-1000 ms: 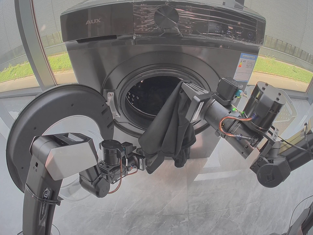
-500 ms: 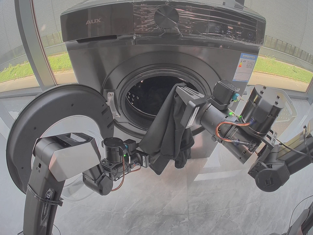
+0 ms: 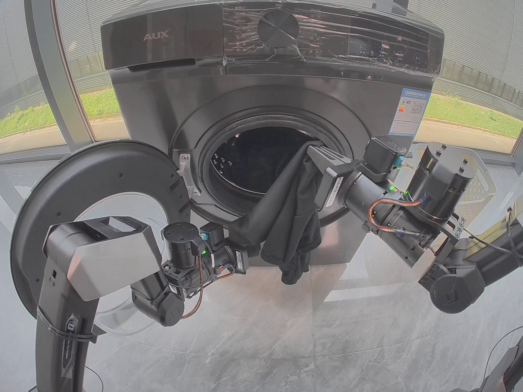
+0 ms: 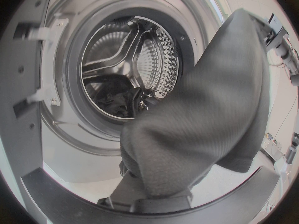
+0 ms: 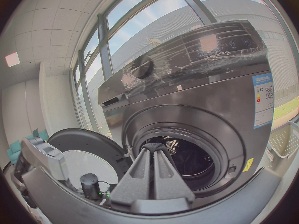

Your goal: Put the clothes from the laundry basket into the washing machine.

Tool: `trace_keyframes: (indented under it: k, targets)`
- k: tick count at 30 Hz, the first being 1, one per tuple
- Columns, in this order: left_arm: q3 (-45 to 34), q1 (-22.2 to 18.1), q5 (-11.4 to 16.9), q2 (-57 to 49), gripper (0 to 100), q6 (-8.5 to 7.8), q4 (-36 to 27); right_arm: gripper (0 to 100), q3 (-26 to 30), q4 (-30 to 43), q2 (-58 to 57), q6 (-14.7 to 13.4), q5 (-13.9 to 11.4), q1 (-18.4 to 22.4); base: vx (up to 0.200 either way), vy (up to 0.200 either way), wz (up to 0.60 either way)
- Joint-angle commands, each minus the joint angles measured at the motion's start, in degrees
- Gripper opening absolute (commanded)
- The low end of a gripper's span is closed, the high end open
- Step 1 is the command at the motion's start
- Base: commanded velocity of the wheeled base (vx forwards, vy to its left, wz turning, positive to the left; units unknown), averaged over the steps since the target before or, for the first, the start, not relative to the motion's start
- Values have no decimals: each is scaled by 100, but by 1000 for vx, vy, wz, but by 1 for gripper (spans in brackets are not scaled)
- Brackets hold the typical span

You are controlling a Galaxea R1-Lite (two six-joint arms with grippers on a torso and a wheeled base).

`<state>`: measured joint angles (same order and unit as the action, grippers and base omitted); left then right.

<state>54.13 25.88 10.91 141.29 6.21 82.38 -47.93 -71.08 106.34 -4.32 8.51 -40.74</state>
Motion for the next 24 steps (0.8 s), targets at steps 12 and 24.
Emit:
trace_keyframes:
  k: [12,24]
  targets:
    - [-1994,207,-10,-2114,0,-207,674,0,1076,-503,282,18,-218,664,0,0,0]
    - [-2293,172,-36,-3020,0,-76,674,0,1339,-652,537,27,-227,866,0,0,0]
